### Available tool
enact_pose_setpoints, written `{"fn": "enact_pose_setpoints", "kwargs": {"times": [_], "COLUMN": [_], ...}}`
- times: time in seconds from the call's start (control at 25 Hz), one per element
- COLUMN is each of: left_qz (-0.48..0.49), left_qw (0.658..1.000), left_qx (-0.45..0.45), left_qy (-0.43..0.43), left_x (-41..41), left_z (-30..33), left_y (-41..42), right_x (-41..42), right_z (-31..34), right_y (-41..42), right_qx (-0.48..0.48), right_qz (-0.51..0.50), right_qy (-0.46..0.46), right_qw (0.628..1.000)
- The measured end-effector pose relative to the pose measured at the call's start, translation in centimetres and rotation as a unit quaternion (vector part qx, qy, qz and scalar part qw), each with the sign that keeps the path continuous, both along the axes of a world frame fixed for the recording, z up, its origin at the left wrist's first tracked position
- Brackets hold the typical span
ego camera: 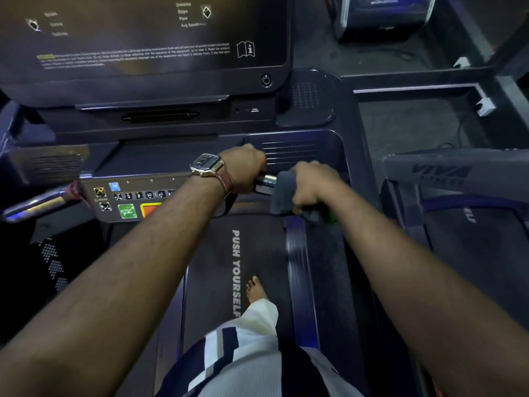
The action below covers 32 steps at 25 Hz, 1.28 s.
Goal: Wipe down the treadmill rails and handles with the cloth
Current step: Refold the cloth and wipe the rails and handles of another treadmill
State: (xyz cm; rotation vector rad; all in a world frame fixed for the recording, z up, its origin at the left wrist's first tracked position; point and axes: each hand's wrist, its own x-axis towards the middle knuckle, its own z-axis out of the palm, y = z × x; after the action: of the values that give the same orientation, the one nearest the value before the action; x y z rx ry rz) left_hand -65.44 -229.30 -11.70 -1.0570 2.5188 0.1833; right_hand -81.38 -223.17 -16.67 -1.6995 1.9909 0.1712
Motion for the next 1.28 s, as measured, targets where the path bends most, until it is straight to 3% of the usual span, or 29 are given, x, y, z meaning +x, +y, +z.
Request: {"fn": "enact_pose_setpoints", "kwargs": {"times": [0.08,0.2,0.24,0.36,0.4,0.52,0.56,0.68,0.84,0.92,1.0,1.08,1.16,1.2,1.28], "left_qz": [0.027,0.036,0.026,-0.044,-0.05,-0.034,-0.028,0.0,0.022,0.023,0.018,0.01,0.007,0.011,0.02], "left_qw": [0.999,0.998,0.998,0.989,0.985,0.986,0.988,0.991,0.993,0.993,0.99,0.988,0.988,0.988,0.99], "left_qx": [-0.029,-0.049,-0.059,-0.139,-0.159,-0.153,-0.139,-0.096,-0.074,-0.076,-0.096,-0.123,-0.137,-0.139,-0.133], "left_qy": [-0.015,-0.01,-0.008,-0.033,-0.039,-0.061,-0.068,-0.09,-0.084,-0.093,-0.101,-0.091,-0.077,-0.067,-0.047], "left_x": [0.2,0.5,0.6,1.3,1.8,3.4,3.8,4.1,3.6,3.4,3.0,2.5,2.5,2.6,3.1], "left_z": [1.0,0.7,0.5,0.1,0.0,-0.1,-0.1,0.6,0.2,0.2,0.0,-0.3,-0.9,-1.1,-1.3], "left_y": [-0.1,-0.6,-0.6,-0.9,-1.1,-2.0,-2.2,-2.1,-2.2,-2.1,-1.9,-1.5,-1.2,-1.2,-1.2], "right_x": [0.9,4.8,5.2,4.3,4.7,7.6,8.2,7.8,9.5,7.3,4.3,2.9,2.9,2.2,-0.6], "right_z": [1.3,-1.3,-1.1,2.1,2.5,0.5,0.2,2.1,-0.4,0.0,1.4,0.5,-1.8,-2.5,-2.5], "right_y": [-1.6,1.7,1.5,-3.5,-3.7,-0.2,-0.3,-4.5,-0.4,-0.9,-2.5,-1.2,2.3,3.2,3.1], "right_qx": [0.033,-0.16,-0.153,0.037,0.032,-0.15,-0.151,-0.021,-0.223,-0.15,-0.015,-0.048,-0.164,-0.18,-0.148], "right_qz": [-0.013,-0.015,-0.008,-0.014,-0.028,-0.008,0.014,-0.005,0.019,0.048,-0.005,-0.037,0.026,0.047,0.013], "right_qy": [-0.026,0.102,0.092,-0.026,-0.029,0.082,0.082,-0.019,0.1,0.035,-0.045,-0.027,0.088,0.098,0.035], "right_qw": [0.999,0.982,0.984,0.999,0.999,0.985,0.985,1.0,0.97,0.987,0.999,0.998,0.982,0.978,0.988]}}
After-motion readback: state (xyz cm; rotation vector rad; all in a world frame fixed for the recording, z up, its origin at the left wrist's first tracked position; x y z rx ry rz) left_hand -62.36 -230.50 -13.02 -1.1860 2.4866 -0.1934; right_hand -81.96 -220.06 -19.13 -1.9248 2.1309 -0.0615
